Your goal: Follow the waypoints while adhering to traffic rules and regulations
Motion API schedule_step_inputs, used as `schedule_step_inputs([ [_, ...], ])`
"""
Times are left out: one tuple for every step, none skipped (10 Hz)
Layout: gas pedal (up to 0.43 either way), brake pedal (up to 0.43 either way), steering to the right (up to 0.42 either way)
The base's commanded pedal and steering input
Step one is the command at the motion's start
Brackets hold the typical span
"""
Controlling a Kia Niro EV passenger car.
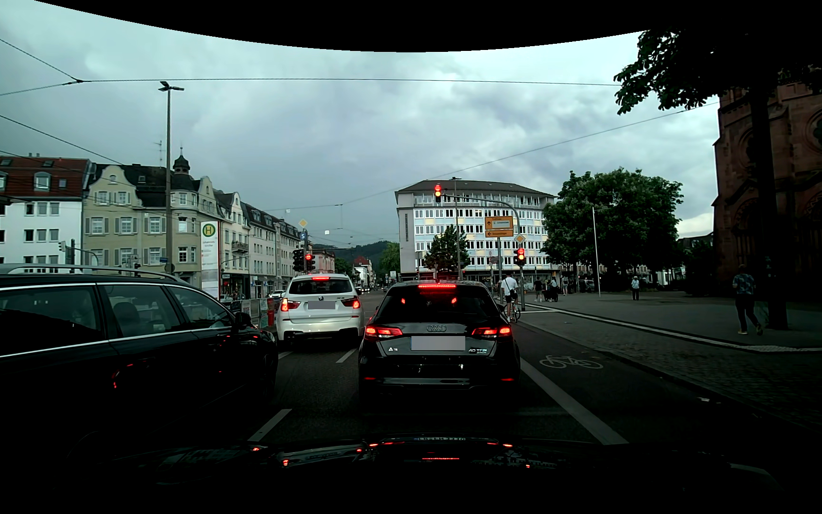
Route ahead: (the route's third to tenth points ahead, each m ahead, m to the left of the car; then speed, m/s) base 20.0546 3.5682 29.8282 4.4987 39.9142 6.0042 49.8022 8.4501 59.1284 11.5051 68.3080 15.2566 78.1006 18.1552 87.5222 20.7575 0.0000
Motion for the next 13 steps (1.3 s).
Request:
schedule_step_inputs([
  [0.0, 0.244, -0.003],
  [0.0, 0.25, -0.003],
  [0.0, 0.25, -0.003],
  [0.0, 0.25, -0.003],
  [0.0, 0.25, -0.003],
  [0.0, 0.25, -0.003],
  [0.0, 0.25, -0.003],
  [0.0, 0.25, -0.003],
  [0.0, 0.25, -0.003],
  [0.0, 0.25, -0.003],
  [0.0, 0.25, -0.003],
  [0.0, 0.25, -0.003],
  [0.0, 0.25, -0.003],
])
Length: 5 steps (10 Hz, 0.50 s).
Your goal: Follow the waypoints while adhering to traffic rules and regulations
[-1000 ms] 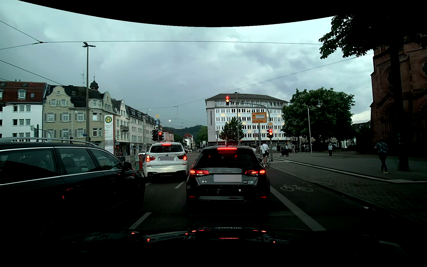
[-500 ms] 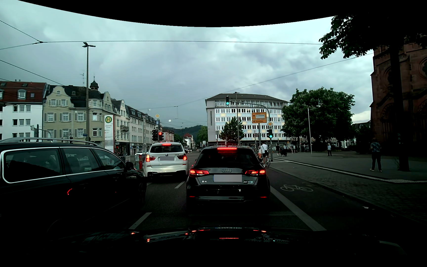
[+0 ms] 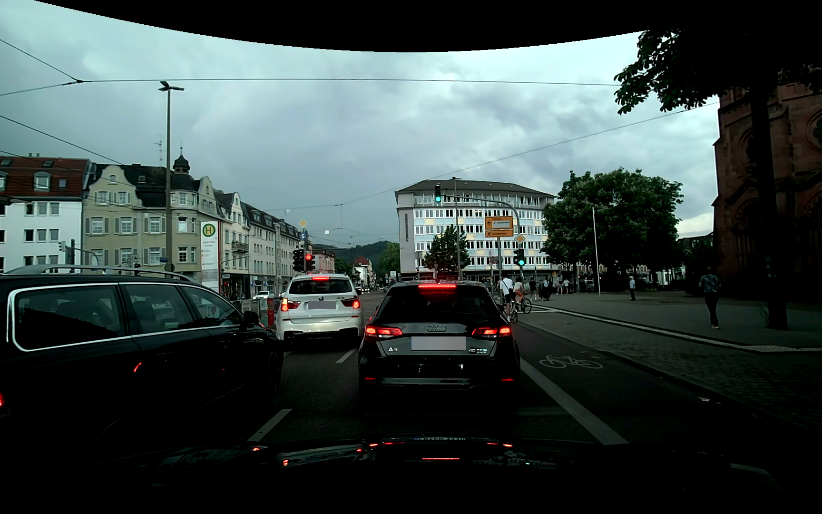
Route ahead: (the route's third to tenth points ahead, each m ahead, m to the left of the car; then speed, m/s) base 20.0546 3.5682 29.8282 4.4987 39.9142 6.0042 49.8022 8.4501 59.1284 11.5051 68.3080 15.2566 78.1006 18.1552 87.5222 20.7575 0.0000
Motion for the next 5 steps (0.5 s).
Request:
schedule_step_inputs([
  [0.0, 0.25, -0.003],
  [0.0, 0.25, -0.003],
  [0.0, 0.25, -0.003],
  [0.0, 0.244, -0.003],
  [0.0, 0.244, -0.003],
])
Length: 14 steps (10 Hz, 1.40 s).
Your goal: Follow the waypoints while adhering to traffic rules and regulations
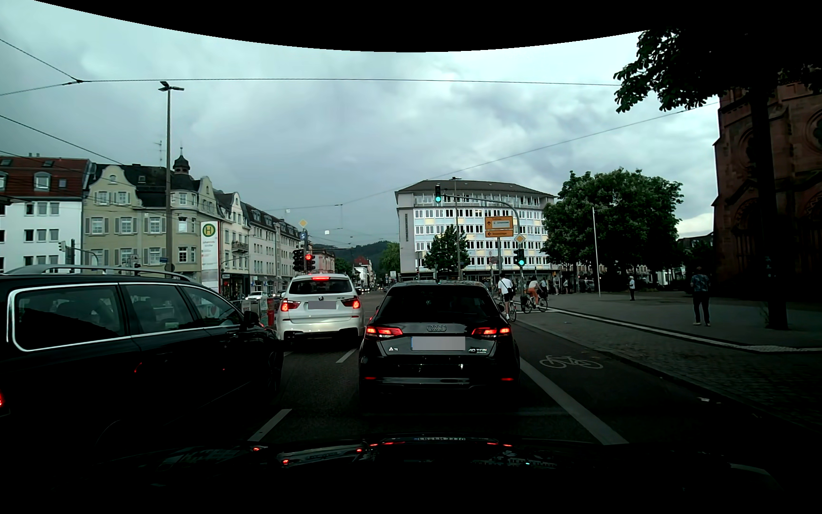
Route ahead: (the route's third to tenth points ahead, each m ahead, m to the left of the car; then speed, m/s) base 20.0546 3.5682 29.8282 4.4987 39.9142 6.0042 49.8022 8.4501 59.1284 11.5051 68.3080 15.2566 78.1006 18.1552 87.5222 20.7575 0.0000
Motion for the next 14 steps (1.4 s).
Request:
schedule_step_inputs([
  [0.0, 0.244, -0.003],
  [0.0, 0.226, -0.003],
  [0.0, 0.22, -0.003],
  [0.0, 0.201, -0.003],
  [0.0, 0.189, -0.003],
  [0.0, 0.183, -0.003],
  [0.0, 0.177, -0.003],
  [0.0, 0.152, -0.003],
  [0.0, 0.134, -0.003],
  [0.0, 0.098, -0.003],
  [0.0, 0.055, -0.003],
  [0.0, 0.018, -0.003],
  [0.0, 0.0, -0.003],
  [0.0, 0.0, -0.003],
])
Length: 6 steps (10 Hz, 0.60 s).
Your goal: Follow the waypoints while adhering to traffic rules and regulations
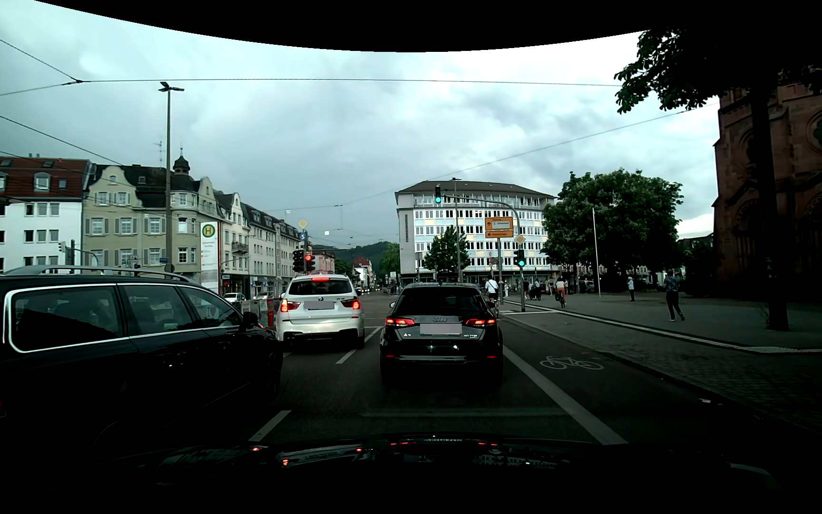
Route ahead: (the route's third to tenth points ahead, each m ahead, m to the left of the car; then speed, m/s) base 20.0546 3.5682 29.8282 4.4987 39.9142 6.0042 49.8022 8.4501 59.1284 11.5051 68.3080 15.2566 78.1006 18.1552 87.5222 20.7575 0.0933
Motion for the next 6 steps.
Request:
schedule_step_inputs([
  [0.0, 0.0, -0.003],
  [0.0, 0.0, -0.003],
  [0.0, 0.0, -0.001],
  [0.0, 0.0, 0.0],
  [0.0, 0.0, 0.001],
  [0.008, 0.0, 0.004],
])
